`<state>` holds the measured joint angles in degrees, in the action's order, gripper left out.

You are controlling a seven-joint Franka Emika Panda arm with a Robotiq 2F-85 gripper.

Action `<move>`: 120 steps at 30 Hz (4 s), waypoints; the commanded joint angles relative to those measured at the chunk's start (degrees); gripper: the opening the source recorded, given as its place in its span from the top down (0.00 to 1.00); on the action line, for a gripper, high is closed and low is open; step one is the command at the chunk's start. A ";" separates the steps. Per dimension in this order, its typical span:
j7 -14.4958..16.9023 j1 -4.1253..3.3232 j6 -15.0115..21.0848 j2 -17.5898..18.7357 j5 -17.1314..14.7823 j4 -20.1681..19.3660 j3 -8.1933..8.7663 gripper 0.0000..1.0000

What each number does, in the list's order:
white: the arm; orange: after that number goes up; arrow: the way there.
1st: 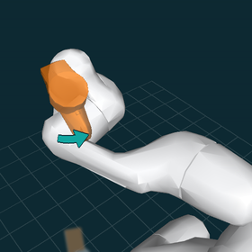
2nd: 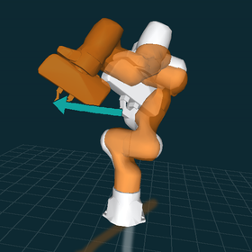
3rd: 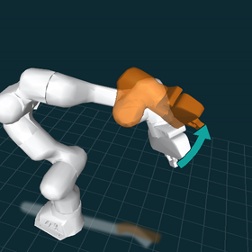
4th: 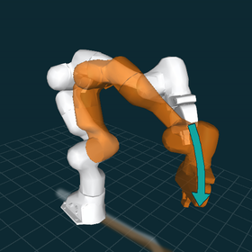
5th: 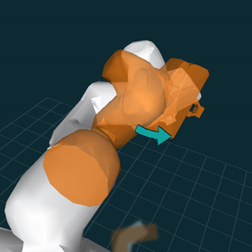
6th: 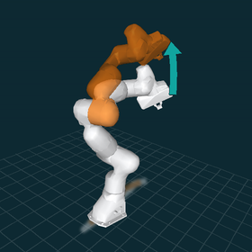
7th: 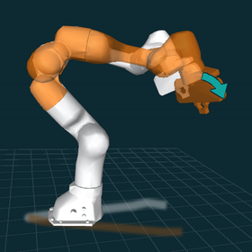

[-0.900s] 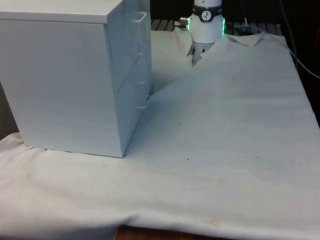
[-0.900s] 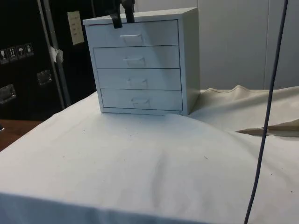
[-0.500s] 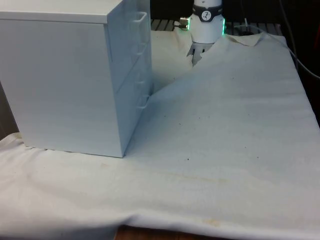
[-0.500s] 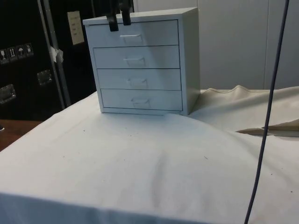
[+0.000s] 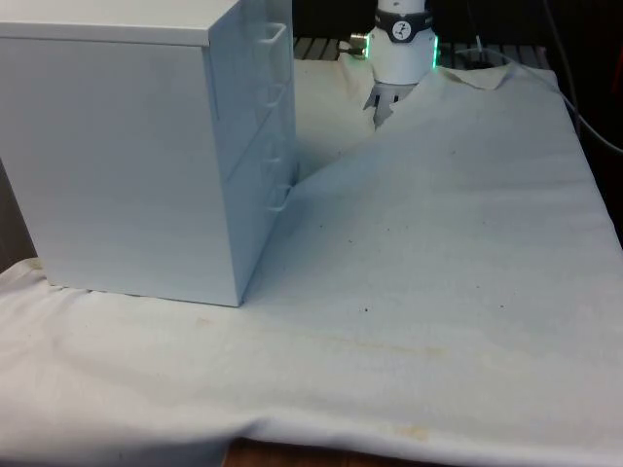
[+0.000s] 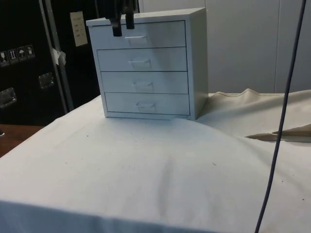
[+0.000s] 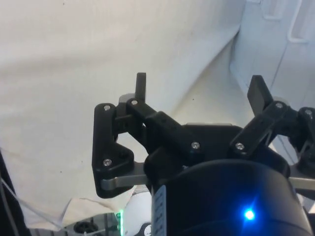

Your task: Open the drawer, then close it.

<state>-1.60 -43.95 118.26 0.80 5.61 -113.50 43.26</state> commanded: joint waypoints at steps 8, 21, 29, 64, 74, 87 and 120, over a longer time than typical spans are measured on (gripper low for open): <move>-0.06 0.06 2.23 0.00 0.69 -0.74 0.06 0.00; 0.00 0.17 2.98 0.29 0.86 -1.09 0.17 0.00; -0.17 0.17 2.81 1.38 1.89 -0.69 0.46 0.00; -0.74 0.69 4.24 7.39 10.66 0.97 3.38 0.00; 0.17 0.46 4.58 8.71 10.54 1.26 5.10 0.00; 0.80 0.86 5.04 10.60 9.91 1.38 5.33 0.00; -1.20 0.17 4.93 12.09 12.20 1.78 5.39 0.00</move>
<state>-2.58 -43.83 122.78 12.72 17.65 -111.61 48.59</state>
